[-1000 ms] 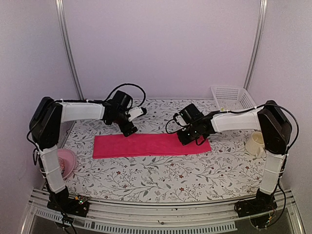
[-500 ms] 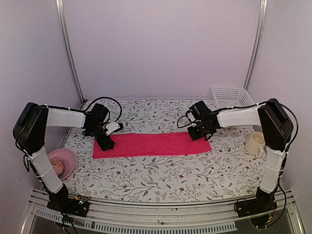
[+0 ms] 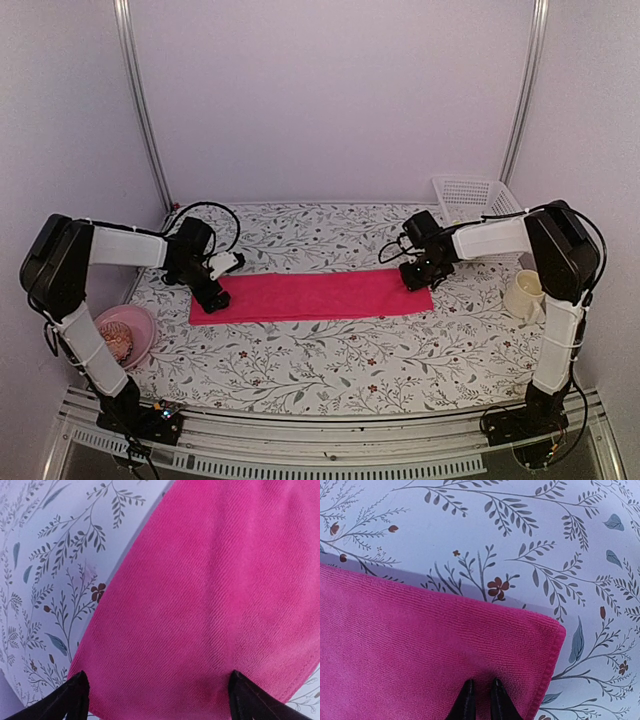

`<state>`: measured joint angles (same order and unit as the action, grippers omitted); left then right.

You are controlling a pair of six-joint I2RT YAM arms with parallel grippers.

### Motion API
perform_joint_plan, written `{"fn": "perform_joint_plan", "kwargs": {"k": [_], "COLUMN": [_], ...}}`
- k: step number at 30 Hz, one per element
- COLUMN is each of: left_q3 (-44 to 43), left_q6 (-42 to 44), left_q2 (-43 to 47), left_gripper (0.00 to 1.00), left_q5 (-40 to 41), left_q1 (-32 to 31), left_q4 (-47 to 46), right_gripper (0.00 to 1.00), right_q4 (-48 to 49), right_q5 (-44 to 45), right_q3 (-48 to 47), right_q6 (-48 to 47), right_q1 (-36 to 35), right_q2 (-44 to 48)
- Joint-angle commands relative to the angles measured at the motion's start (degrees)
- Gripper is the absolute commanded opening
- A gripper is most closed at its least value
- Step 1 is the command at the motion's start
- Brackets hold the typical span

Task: Roll the towels
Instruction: Adjust the towel at the center of the board.

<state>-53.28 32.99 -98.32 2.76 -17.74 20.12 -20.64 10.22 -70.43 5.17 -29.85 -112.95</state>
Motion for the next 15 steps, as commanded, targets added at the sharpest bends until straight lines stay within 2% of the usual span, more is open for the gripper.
{"fn": "perform_joint_plan", "kwargs": {"k": [1,10,11,13,15], "left_q3": [2.2,0.2,-1.0,-4.0,-6.7], "left_q6": [1.3,1.6,1.2,0.3,-0.3], "left_q2": [-0.6,-0.1,0.3,1.2,2.8], "left_gripper": [0.97,0.97,0.97,0.97,0.97], "left_q5": [-2.1,-3.3,-4.1,-6.5,-9.2], "left_q1": [0.8,1.5,1.4,1.4,1.4], "left_q4": [7.3,7.6,7.8,9.0,9.8], "right_gripper": [0.14,0.15,0.17,0.31,0.37], "right_q4": [-1.8,-2.5,-2.6,-2.8,-2.9], "right_q5": [-0.2,-1.8,-2.2,-2.9,-3.8], "right_q3": [-0.1,-1.6,-1.7,-1.6,-0.6], "right_q6": [0.0,-0.6,-0.3,0.6,1.6], "right_q1": [2.1,3.0,2.9,3.0,2.9], "right_q2": [-0.7,-0.7,0.0,2.5,6.0]}}
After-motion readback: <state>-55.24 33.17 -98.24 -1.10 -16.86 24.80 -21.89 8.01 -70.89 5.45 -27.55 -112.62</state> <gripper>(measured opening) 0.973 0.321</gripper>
